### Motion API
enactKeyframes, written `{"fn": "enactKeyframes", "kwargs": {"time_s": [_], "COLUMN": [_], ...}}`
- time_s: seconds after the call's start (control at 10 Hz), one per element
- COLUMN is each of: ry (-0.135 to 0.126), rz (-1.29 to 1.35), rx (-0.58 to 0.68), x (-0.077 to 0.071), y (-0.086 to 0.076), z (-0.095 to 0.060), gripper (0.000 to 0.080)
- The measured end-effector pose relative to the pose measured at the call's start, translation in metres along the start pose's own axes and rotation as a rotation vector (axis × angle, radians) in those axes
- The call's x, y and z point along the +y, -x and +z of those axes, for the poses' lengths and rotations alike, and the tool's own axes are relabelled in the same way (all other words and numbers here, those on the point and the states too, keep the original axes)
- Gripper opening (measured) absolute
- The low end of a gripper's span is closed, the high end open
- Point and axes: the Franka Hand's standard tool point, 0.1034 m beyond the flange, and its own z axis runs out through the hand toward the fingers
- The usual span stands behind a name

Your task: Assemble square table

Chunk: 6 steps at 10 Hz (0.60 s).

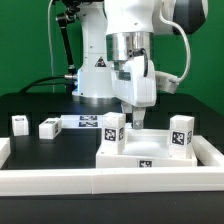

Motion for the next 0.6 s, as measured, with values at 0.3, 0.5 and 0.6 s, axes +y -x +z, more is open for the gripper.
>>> {"fn": "enactKeyframes", "kwargs": {"time_s": [0.3, 0.5, 0.6], "ry": [0.023, 0.040, 0.047], "rz": [0.078, 0.065, 0.056], "rx": [-0.024, -0.024, -0.022], "x": [0.011, 0.019, 0.023], "y": [0.002, 0.009, 0.013], "z": [0.005, 0.011, 0.014], "gripper": [0.0649, 0.0649, 0.0649]}}
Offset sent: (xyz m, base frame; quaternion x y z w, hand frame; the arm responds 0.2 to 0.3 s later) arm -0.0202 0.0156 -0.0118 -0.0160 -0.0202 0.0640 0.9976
